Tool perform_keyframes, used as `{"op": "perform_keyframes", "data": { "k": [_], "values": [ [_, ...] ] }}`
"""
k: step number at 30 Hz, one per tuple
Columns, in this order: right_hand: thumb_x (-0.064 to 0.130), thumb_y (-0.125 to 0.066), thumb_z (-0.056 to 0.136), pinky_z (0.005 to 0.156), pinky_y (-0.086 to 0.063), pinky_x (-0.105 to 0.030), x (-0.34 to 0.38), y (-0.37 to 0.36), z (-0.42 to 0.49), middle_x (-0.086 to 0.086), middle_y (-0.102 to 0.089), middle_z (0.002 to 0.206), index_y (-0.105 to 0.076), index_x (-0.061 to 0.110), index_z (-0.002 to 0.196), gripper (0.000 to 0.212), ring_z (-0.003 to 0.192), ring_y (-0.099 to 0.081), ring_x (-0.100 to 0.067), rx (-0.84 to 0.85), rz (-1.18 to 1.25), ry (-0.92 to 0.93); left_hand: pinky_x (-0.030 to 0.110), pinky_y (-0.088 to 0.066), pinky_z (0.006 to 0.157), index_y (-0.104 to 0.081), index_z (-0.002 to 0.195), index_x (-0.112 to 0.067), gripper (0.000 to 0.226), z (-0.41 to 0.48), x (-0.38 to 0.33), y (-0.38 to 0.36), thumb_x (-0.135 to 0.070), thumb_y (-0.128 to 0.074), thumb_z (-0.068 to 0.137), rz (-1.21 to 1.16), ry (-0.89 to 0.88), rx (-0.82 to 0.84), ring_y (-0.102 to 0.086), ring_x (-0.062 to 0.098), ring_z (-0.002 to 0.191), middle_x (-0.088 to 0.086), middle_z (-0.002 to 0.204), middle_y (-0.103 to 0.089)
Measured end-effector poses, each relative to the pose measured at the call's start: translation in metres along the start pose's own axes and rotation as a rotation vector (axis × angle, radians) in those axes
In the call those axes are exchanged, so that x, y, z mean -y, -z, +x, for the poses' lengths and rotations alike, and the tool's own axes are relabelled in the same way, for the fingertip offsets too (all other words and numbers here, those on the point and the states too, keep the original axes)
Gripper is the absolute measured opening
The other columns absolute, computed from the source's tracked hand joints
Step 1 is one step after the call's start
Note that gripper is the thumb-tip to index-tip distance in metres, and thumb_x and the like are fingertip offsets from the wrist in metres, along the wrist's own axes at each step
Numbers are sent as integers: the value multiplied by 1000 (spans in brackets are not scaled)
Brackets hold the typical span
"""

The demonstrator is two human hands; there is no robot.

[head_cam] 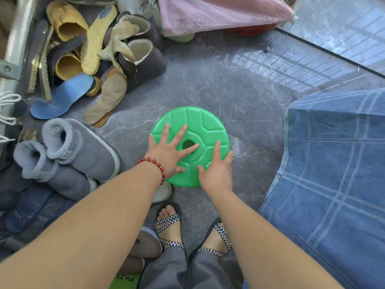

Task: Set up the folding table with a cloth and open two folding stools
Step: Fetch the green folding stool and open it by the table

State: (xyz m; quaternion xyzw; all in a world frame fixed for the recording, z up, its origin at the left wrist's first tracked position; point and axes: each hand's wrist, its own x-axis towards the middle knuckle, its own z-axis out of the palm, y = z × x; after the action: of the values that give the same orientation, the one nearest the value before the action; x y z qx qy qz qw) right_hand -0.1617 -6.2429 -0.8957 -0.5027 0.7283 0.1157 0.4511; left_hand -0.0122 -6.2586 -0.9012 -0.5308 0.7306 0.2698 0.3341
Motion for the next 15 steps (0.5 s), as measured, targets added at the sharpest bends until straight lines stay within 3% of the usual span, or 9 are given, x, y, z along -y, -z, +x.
{"op": "perform_keyframes", "data": {
  "k": [6, 15],
  "values": [
    [26, -55, 92, 107, -35, -39, 2, 11, -6, -16, 7, 156, -6, 24, 151, 76, 133, -37, -37, 11, -22, 22, 67, -14, 108, 2, 144, -50, 71, -6, -5, 14, -57, -44, 90, -46, -31, 0, 15, 38, 142, -3, 155, 26],
    [25, -51, 95, 108, -30, -33, 22, 71, -57, -10, -5, 158, -18, 18, 150, 65, 140, -28, -28, 13, 40, 97, 59, -20, 110, -1, 146, -46, 66, -51, -29, 86, -53, -41, 93, -226, -48, -90, 2, 31, 145, -5, 159, 7]
  ]
}}
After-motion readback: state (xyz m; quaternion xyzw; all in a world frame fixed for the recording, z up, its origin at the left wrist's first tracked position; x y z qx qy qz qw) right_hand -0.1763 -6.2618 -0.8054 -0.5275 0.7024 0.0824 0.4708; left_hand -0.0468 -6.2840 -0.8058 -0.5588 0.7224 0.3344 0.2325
